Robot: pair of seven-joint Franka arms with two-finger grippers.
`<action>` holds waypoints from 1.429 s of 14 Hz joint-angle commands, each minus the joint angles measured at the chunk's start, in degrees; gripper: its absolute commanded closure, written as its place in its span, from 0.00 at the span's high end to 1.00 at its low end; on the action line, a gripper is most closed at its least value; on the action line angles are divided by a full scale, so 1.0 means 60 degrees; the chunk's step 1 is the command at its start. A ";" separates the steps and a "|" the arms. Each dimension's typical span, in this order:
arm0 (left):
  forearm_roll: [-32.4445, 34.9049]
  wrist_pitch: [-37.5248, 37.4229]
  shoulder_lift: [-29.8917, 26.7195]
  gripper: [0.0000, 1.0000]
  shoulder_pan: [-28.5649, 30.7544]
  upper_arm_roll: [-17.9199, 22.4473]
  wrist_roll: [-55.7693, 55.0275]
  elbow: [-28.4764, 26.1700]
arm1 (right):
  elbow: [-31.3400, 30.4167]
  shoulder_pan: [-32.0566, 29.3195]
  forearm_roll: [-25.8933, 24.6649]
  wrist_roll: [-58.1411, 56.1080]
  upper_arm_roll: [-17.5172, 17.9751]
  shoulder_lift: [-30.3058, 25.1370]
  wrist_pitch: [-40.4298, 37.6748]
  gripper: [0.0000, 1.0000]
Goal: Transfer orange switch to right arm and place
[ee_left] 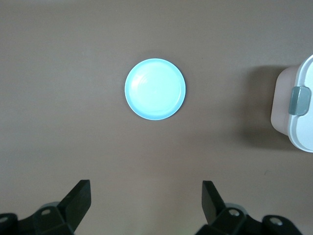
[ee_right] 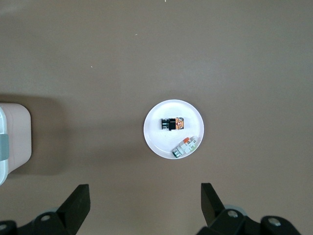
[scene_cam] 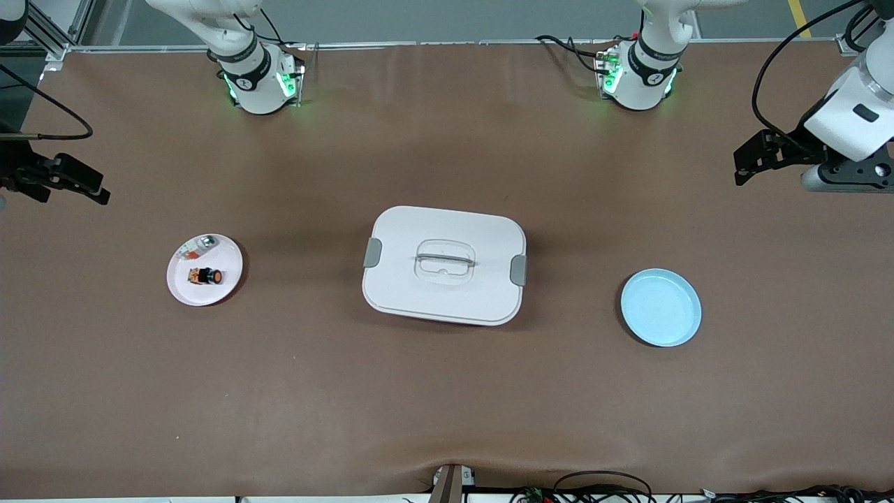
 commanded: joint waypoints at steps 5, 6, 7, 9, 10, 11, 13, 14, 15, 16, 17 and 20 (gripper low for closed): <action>-0.0080 -0.0045 0.0115 1.00 0.0041 0.0023 0.0092 0.0281 | -0.2665 -0.0016 0.0007 -0.0033 0.0005 -0.2071 0.1407 1.00; -0.0094 -0.0045 0.0115 1.00 0.0041 0.0023 0.0165 0.0281 | -0.2682 -0.0016 0.0007 -0.0048 0.0005 -0.2175 0.1320 1.00; -0.0095 -0.0045 0.0115 1.00 0.0056 0.0023 0.0166 0.0295 | -0.2595 -0.0016 0.0007 -0.0048 -0.0009 -0.2205 0.1319 1.00; -0.0080 -0.0045 0.0115 1.00 0.0041 0.0023 0.0151 0.0281 | -0.2215 -0.0031 0.0007 -0.0760 -0.0024 -0.2147 0.1087 1.00; -0.0080 -0.0045 0.0130 1.00 0.0027 0.0023 0.0122 0.0281 | -0.1952 -0.0060 -0.0007 -0.1346 -0.0039 -0.2031 0.0969 1.00; -0.0080 -0.0060 0.0130 1.00 0.0041 0.0023 0.0180 0.0266 | -0.1529 -0.0060 -0.0008 -0.1526 -0.0039 -0.1681 0.0939 1.00; -0.0095 -0.0060 0.0115 1.00 0.0041 0.0023 0.0137 0.0266 | -0.0694 -0.0162 -0.0037 -0.1527 -0.0053 -0.1138 0.0662 1.00; -0.0095 -0.0074 0.0115 1.00 0.0041 0.0023 0.0180 0.0252 | -0.0356 -0.0192 -0.0037 -0.1527 -0.0053 -0.0831 0.0646 1.00; -0.0095 -0.0075 0.0115 1.00 0.0041 0.0023 0.0166 0.0266 | -0.0092 -0.0177 -0.0022 -0.1527 -0.0053 -0.0611 0.0631 1.00; -0.0109 -0.0075 0.0115 1.00 0.0041 0.0023 0.0137 0.0281 | 0.0070 -0.0177 -0.0022 -0.1527 -0.0053 -0.0435 0.0616 1.00; -0.0109 -0.0075 0.0115 1.00 0.0041 0.0023 0.0165 0.0266 | 0.0145 -0.0119 -0.0022 -0.1440 -0.0053 -0.0317 0.0587 1.00; -0.0124 -0.0075 0.0115 1.00 0.0041 0.0037 0.0136 0.0281 | 0.0335 0.0100 -0.0022 -0.1001 -0.0097 0.0006 0.0587 1.00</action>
